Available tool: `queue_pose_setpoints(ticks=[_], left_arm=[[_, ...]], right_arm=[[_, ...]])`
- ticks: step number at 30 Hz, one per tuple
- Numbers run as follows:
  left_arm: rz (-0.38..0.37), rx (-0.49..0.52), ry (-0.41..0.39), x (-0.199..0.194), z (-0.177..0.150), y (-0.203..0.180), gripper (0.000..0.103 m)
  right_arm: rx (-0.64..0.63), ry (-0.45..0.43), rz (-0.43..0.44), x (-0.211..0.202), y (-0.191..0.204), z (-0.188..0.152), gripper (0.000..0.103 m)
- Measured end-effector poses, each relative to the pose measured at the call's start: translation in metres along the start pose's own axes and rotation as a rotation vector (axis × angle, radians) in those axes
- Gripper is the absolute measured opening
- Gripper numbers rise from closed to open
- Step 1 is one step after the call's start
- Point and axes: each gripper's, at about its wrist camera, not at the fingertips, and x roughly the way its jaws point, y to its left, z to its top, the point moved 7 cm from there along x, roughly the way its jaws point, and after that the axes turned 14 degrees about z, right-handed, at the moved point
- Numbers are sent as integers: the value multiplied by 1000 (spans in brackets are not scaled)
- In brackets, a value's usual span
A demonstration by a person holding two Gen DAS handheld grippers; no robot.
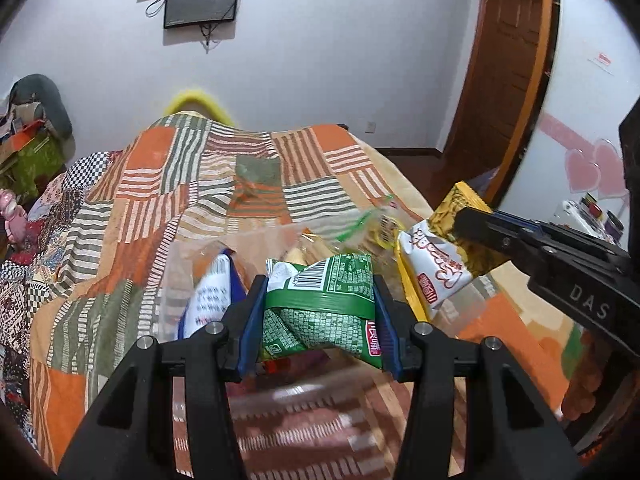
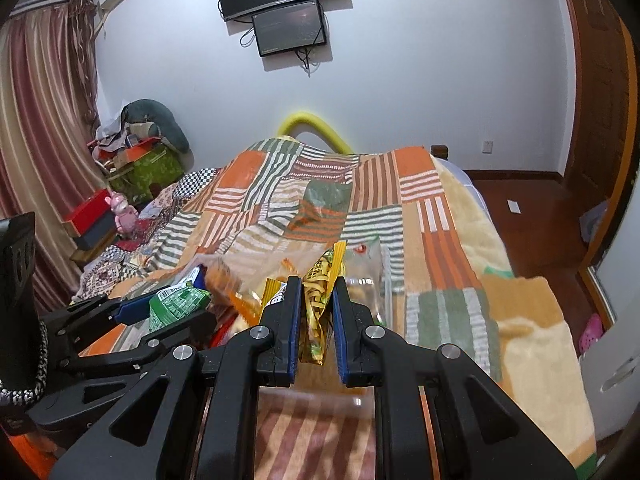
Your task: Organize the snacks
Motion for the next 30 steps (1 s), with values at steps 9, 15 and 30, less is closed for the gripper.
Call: queue_pose_setpoints(ticks=[9, 15, 30], left_arm=[[35, -36, 54, 36, 0, 10, 50], [43, -30, 55, 40, -5, 8, 60], [71, -45, -89, -58, 12, 27, 66]], right_arm=[[-46, 46, -43, 33, -4, 7, 13], [-69, 93, -53, 43, -5, -4, 16], [-86, 20, -46, -29, 14, 6, 41]])
